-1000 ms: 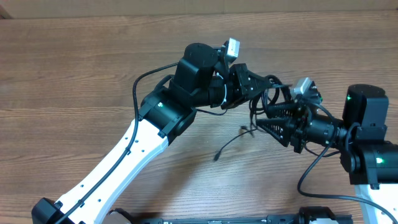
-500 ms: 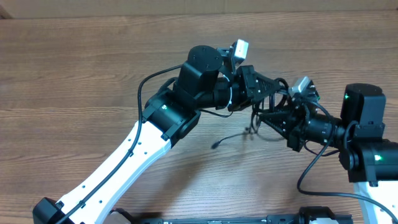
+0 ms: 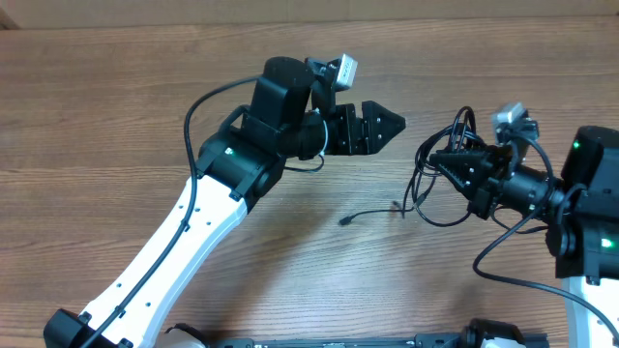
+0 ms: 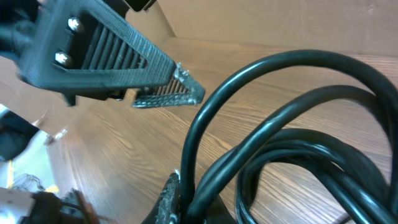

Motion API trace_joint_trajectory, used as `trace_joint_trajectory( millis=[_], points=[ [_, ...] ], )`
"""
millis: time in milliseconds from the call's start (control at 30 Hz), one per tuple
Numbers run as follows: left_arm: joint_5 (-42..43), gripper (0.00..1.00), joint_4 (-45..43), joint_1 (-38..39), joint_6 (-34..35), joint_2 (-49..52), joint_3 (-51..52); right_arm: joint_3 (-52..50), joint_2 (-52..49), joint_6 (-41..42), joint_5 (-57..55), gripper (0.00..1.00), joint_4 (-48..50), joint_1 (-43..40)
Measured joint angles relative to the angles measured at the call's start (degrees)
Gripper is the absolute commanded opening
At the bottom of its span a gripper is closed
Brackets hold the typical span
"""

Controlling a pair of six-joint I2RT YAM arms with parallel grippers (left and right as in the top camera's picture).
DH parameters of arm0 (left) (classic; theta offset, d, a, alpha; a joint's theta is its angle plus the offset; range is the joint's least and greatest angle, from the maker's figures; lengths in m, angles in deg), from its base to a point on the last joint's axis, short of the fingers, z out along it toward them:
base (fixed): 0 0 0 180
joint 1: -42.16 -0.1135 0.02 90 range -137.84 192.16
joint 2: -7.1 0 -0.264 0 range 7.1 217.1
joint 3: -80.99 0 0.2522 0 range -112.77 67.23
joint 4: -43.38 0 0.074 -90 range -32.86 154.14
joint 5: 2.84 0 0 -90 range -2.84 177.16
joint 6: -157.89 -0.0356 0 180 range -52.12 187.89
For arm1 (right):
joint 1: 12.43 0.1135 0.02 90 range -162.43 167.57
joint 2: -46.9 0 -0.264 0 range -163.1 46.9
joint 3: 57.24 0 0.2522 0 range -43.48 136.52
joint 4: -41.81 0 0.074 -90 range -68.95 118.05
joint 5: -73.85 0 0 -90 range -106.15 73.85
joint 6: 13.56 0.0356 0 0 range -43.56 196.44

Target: Untangle cables

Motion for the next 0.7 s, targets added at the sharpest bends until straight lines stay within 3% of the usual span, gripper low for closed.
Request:
trace_joint_trajectory(
  millis=[200, 367, 567, 700],
  points=[
    [0.1, 0.81, -0.5, 5.7, -23.7, 0.0, 0.0, 0.0, 0.0, 0.7, 10.4, 0.04, 0.1, -1.8],
    [-1.6, 0.77, -0.5, 7.0, -30.8, 0.0, 0.0, 0.0, 0.0, 1.7, 13.2, 0.04, 0.5, -1.9],
    [-2.0, 0.56, -3.2, 7.0, -32.0, 0.0, 0.0, 0.0, 0.0, 2.0, 18.8, 0.04, 0.6, -1.9],
    [-2.2, 0.21, -5.2, 7.1, -33.0, 0.0, 0.0, 0.0, 0.0, 3.1, 19.3, 0.04, 0.6, -1.9]
  ],
)
